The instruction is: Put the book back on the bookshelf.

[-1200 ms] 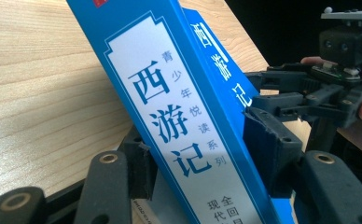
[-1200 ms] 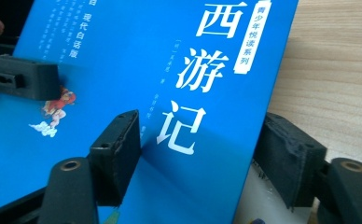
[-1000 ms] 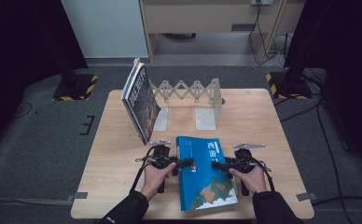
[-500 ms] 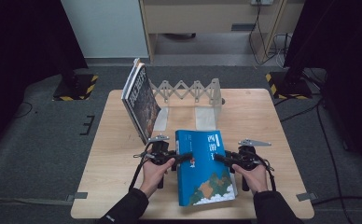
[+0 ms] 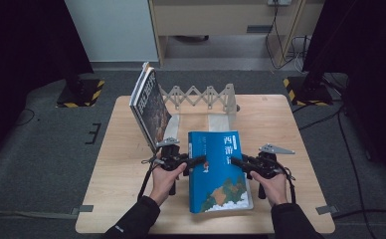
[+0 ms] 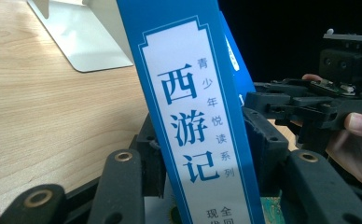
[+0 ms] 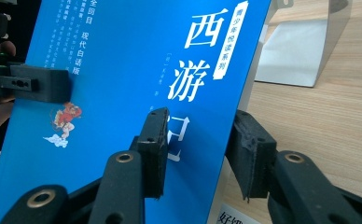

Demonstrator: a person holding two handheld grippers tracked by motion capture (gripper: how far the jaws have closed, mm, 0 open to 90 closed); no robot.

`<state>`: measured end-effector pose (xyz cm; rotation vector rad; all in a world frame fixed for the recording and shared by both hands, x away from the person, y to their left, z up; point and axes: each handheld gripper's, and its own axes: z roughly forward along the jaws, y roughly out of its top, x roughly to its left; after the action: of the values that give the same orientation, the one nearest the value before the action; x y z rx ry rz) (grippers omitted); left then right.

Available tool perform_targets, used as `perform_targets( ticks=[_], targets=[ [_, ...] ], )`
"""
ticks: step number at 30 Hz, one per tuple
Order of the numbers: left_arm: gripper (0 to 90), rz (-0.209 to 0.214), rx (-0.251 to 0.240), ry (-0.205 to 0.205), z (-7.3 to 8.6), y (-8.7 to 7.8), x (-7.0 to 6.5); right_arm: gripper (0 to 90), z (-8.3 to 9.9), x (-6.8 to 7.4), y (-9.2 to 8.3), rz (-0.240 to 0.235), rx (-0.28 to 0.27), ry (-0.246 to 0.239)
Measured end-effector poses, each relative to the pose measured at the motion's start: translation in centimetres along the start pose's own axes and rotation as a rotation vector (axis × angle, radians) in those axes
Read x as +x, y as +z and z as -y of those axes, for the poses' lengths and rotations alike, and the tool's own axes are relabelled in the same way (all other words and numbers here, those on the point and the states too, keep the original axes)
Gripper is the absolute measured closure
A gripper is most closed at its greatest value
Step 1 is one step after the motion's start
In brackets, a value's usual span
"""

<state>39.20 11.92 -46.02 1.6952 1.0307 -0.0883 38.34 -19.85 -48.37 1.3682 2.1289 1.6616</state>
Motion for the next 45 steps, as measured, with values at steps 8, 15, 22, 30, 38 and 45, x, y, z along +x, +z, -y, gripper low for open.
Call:
perform_targets(
  ticks=[8,15,22,30,38,45],
  targets=[
    [54.7,0.011,0.002,-0.018,0.1,0.3,0.4,60.1,0.1,0.0,0.1,0.000,-0.003,0.000],
    [54.0,0.024,0.021,-0.058,0.3,1.1,1.3,60.6,0.3,-0.1,0.3,0.000,0.000,-0.005],
    [54.1,0.032,0.022,-0.077,0.5,1.6,1.7,60.8,0.3,-0.1,0.4,0.002,0.014,-0.009],
    [55.7,0.029,0.020,-0.077,0.6,1.5,1.6,54.9,0.6,-0.5,0.7,0.015,0.026,0.006],
    [56.1,0.014,0.029,-0.094,0.8,1.4,1.8,42.6,2.1,-0.3,1.4,0.020,0.151,0.000],
    [56.6,0.021,0.016,-0.085,0.3,1.4,1.2,45.9,2.1,-0.4,1.8,0.011,0.165,0.046]
  ],
)
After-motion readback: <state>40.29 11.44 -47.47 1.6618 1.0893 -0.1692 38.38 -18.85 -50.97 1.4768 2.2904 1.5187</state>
